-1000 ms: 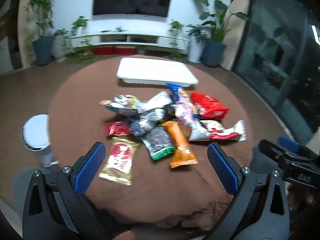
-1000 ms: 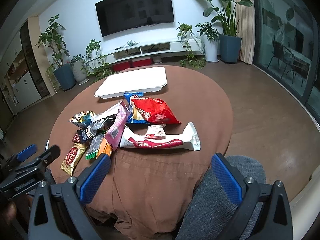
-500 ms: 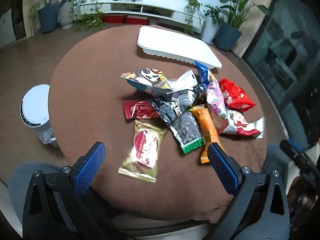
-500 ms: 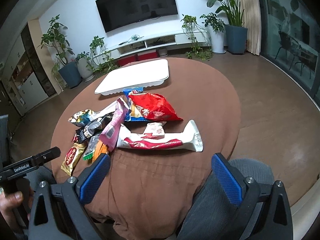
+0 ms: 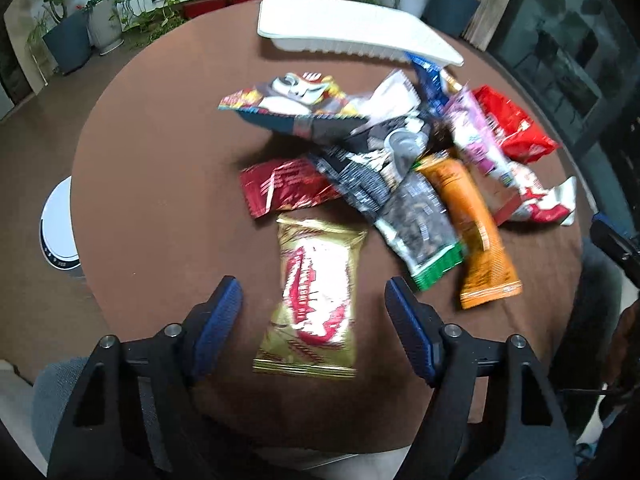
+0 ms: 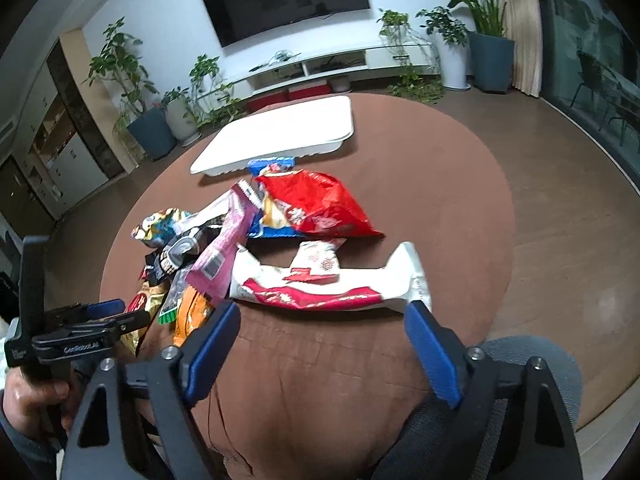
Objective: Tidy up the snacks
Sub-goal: 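Grasp the gold-red wafer packet with the left tool while the right tool grasps the orange bar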
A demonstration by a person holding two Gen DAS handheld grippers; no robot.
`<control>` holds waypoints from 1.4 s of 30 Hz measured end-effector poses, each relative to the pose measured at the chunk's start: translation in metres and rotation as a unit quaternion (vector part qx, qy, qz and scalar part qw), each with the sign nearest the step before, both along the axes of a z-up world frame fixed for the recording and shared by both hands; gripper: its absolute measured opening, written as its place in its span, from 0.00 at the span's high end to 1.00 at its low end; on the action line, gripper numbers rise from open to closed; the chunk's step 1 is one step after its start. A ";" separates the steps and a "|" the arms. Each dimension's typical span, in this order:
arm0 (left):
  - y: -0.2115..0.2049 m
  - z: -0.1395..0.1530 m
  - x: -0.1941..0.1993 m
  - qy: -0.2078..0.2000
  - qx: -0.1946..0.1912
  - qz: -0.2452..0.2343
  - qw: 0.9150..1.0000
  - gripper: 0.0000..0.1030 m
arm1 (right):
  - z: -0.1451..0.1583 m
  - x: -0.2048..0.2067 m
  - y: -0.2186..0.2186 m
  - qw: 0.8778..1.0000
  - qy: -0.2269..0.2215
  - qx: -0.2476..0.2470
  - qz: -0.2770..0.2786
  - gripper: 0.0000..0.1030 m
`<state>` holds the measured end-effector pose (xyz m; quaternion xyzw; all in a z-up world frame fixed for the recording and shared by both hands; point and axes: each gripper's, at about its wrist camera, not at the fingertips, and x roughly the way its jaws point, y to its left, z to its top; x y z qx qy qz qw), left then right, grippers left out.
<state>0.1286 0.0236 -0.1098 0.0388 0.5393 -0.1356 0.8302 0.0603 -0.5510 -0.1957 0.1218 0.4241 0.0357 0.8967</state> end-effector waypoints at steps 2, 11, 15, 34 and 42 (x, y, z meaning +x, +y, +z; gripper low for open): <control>0.000 -0.008 0.001 0.007 0.009 -0.006 1.000 0.30 | -0.001 0.002 0.005 1.000 0.003 -0.001 0.007 0.17; -0.012 -0.010 0.015 -0.003 0.021 -0.036 0.999 0.69 | -0.002 0.012 0.033 0.998 0.020 0.012 0.050 0.22; -0.011 -0.011 0.020 0.001 0.015 -0.042 0.999 0.69 | -0.004 0.017 0.047 0.996 0.033 0.034 0.075 0.28; 0.014 -0.006 -0.014 0.010 -0.085 -0.043 0.995 0.72 | -0.037 0.079 0.094 0.977 0.135 0.112 0.119 0.54; 0.017 -0.005 -0.015 0.007 -0.091 -0.049 0.995 0.72 | -0.053 0.090 0.091 0.976 0.147 0.112 0.114 0.74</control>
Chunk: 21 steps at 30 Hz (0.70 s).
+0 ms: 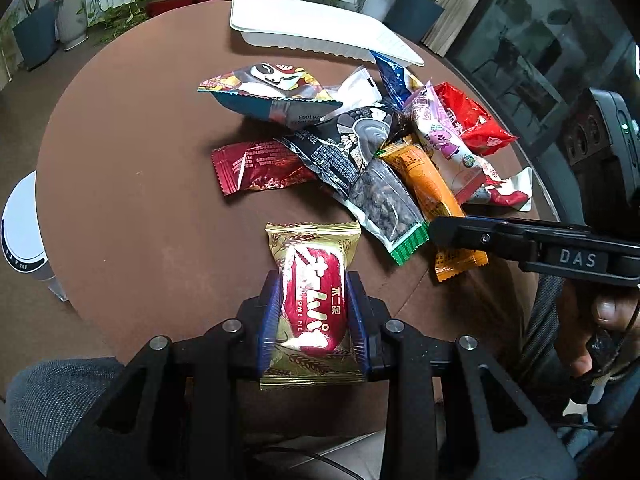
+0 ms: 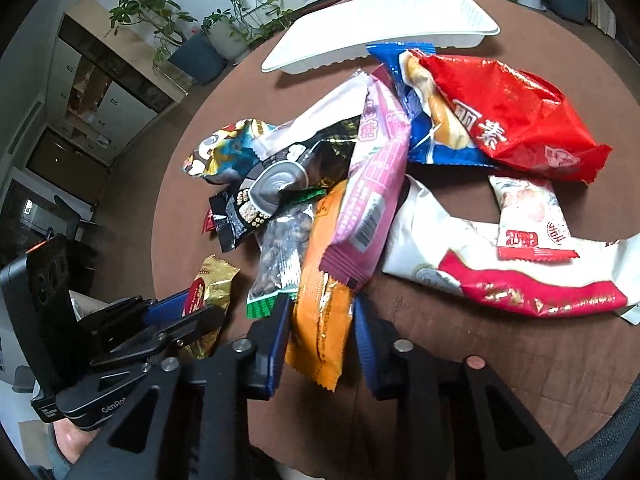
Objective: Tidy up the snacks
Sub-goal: 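Grasp the gold-red wafer packet with the left tool while the right tool grasps the orange bar, then carry both packets to the white tray and open both tools to release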
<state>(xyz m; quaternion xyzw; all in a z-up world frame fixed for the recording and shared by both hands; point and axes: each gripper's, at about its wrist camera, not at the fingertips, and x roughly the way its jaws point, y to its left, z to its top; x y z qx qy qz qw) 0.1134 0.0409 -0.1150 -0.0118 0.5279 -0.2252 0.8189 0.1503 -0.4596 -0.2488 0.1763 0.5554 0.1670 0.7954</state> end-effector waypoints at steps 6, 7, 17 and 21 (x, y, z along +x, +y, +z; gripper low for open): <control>-0.001 0.001 0.000 0.002 -0.002 -0.002 1.000 0.72 | -0.002 -0.005 -0.007 1.000 -0.007 0.008 0.006 0.80; -0.002 0.001 0.001 0.003 -0.002 -0.003 1.000 0.72 | 0.000 -0.007 -0.008 1.000 -0.009 0.011 0.006 0.80; -0.006 0.001 -0.001 0.011 -0.015 -0.008 1.000 0.72 | 0.016 -0.037 -0.020 0.998 -0.022 0.050 0.012 0.82; -0.003 0.004 -0.002 0.015 -0.035 -0.008 0.999 0.72 | 0.024 -0.043 -0.024 0.996 -0.032 0.086 0.018 0.82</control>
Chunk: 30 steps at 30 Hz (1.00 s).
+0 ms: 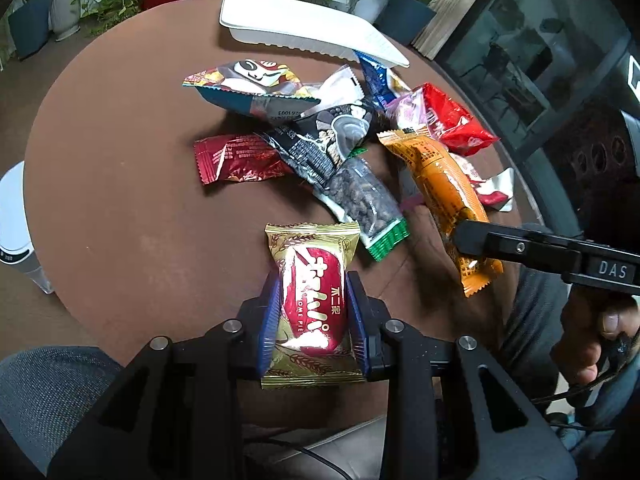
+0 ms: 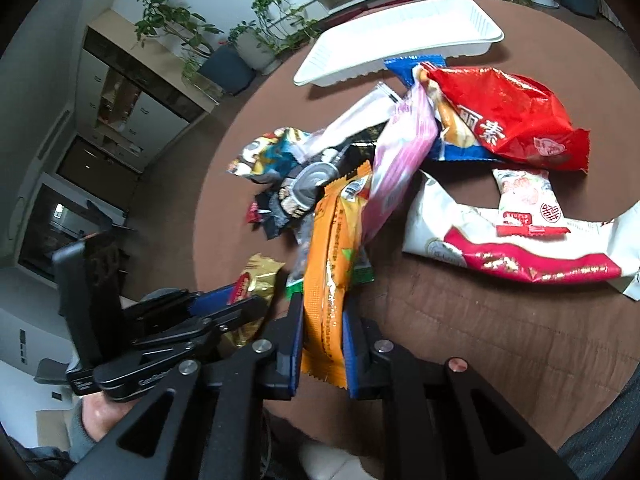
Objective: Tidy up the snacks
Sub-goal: 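Carry both packets to the white tray and open both tools to release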
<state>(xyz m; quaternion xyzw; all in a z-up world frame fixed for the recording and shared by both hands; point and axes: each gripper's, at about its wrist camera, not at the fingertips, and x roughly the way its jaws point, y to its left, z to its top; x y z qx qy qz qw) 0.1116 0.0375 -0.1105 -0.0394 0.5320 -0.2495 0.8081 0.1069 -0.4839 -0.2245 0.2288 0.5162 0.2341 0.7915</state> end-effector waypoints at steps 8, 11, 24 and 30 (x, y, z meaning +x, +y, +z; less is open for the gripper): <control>0.008 0.020 0.010 -0.006 -0.039 0.007 0.999 0.72 | 0.013 -0.002 -0.010 0.999 -0.017 0.039 0.005 0.82; 0.015 0.035 0.022 -0.012 -0.060 0.011 0.998 0.72 | 0.025 0.001 -0.024 0.998 -0.029 0.052 -0.004 0.82; 0.028 0.111 0.166 -0.087 -0.049 0.025 0.995 0.72 | 0.079 0.076 -0.139 0.990 -0.083 0.009 -0.111 0.82; -0.012 0.117 0.254 -0.092 -0.013 -0.003 0.996 0.72 | 0.086 0.155 -0.140 0.992 -0.078 -0.002 -0.100 0.82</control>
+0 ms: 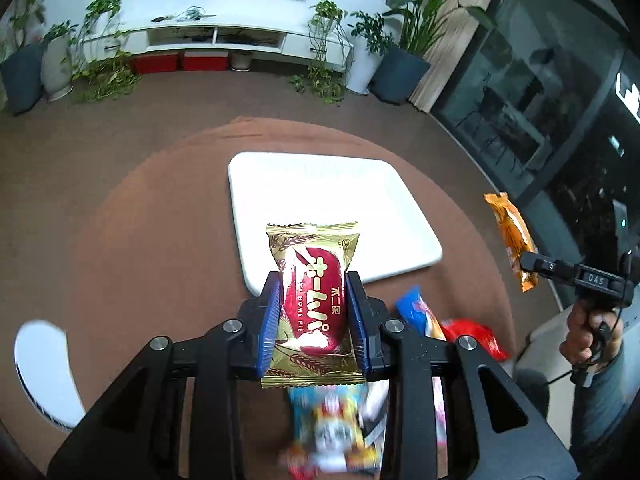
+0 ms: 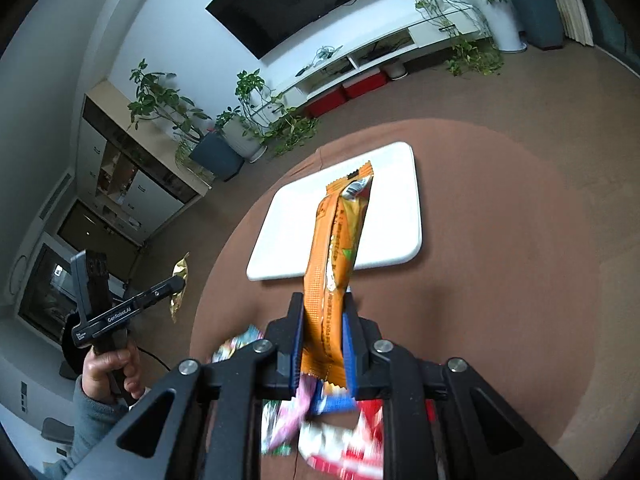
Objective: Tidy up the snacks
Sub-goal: 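Carry both packets to the white tray and open both tools to release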
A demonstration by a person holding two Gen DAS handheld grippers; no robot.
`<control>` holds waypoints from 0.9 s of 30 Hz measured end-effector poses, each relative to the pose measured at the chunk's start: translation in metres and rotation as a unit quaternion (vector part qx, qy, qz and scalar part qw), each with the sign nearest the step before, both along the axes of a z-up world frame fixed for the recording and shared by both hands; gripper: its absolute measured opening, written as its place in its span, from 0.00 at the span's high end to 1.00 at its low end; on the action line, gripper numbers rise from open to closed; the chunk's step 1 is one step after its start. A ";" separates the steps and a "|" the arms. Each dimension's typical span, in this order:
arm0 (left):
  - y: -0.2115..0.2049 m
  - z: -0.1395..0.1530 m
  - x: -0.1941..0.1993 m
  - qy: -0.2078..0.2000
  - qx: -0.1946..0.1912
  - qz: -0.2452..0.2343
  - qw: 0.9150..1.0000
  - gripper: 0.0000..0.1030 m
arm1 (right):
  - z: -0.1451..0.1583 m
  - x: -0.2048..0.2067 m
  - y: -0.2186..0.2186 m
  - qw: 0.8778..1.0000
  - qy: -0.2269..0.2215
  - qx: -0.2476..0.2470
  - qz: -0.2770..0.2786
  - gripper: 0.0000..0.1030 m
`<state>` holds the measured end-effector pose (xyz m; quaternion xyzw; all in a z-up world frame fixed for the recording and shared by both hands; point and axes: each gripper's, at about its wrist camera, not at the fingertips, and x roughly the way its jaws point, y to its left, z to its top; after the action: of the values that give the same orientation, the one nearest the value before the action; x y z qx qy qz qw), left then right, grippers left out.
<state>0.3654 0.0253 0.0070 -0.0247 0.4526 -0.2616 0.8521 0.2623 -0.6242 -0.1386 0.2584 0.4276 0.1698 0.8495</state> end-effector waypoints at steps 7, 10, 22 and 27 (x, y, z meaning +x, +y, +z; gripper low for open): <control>-0.051 -0.028 0.088 0.026 0.038 -0.003 0.999 0.72 | -0.027 0.094 0.016 0.998 0.038 -0.039 0.009 0.82; -0.069 -0.060 0.116 0.047 0.048 0.005 0.998 0.72 | -0.048 0.119 0.019 0.997 0.062 -0.053 0.010 0.82; -0.085 -0.118 0.111 0.068 0.101 0.001 0.993 0.72 | -0.104 0.153 0.022 0.988 0.118 -0.103 0.013 0.82; -0.089 -0.134 0.108 0.067 0.119 0.000 0.991 0.71 | -0.108 0.153 0.026 0.987 0.117 -0.111 0.020 0.81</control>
<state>0.4736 -0.0639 -0.1275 0.0591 0.5367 -0.2039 0.8166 0.4156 -0.5980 -0.2464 0.1722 0.5453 0.1070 0.8134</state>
